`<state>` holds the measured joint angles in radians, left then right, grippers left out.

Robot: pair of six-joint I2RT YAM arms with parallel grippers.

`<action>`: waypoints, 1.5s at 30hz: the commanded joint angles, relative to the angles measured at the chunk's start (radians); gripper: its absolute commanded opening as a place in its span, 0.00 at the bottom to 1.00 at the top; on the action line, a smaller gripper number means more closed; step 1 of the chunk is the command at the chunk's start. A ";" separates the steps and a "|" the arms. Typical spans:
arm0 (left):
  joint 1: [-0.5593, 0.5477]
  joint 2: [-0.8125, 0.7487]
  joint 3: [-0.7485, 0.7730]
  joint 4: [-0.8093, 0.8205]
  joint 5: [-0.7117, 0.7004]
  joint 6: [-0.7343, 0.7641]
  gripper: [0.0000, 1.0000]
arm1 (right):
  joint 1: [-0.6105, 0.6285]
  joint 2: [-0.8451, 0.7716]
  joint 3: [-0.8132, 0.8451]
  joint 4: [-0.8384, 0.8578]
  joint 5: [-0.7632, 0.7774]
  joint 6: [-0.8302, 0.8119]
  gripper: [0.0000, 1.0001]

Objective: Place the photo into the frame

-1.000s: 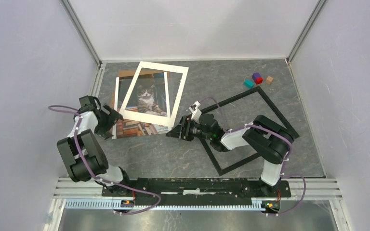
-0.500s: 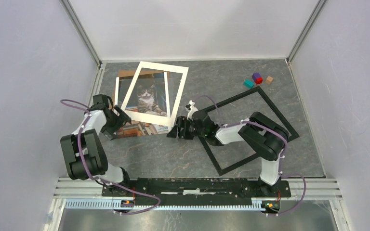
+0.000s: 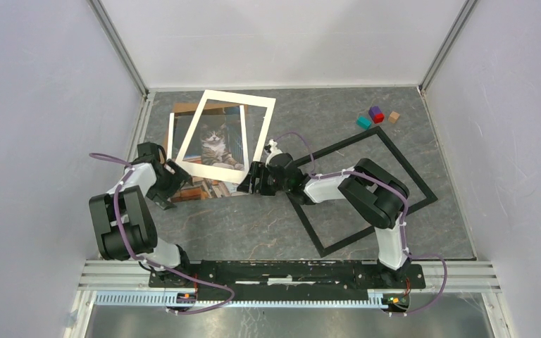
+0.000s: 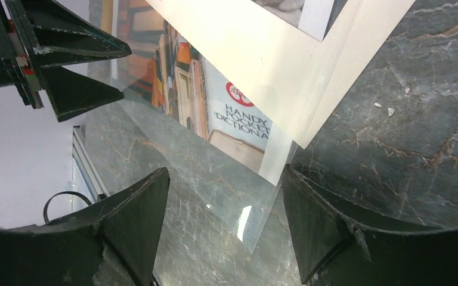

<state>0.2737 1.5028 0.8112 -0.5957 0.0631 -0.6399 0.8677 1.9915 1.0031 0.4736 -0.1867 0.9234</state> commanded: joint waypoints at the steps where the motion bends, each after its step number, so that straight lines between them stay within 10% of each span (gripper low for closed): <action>1: -0.001 0.051 -0.067 0.046 0.058 -0.050 1.00 | -0.003 0.031 0.010 0.056 -0.028 0.078 0.76; 24: -0.092 -0.072 -0.138 0.031 0.182 -0.095 1.00 | -0.021 -0.183 -0.325 0.395 -0.081 0.282 0.75; 32: -0.093 -0.117 -0.055 -0.019 0.116 -0.002 1.00 | -0.030 -0.164 -0.186 0.052 -0.065 -0.033 0.77; 45: -0.006 -0.030 0.128 -0.022 -0.119 0.038 1.00 | -0.030 -0.057 -0.062 0.017 -0.063 -0.049 0.78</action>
<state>0.2604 1.4269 0.8917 -0.6254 0.0200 -0.6384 0.8413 1.9129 0.8806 0.5117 -0.2615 0.9051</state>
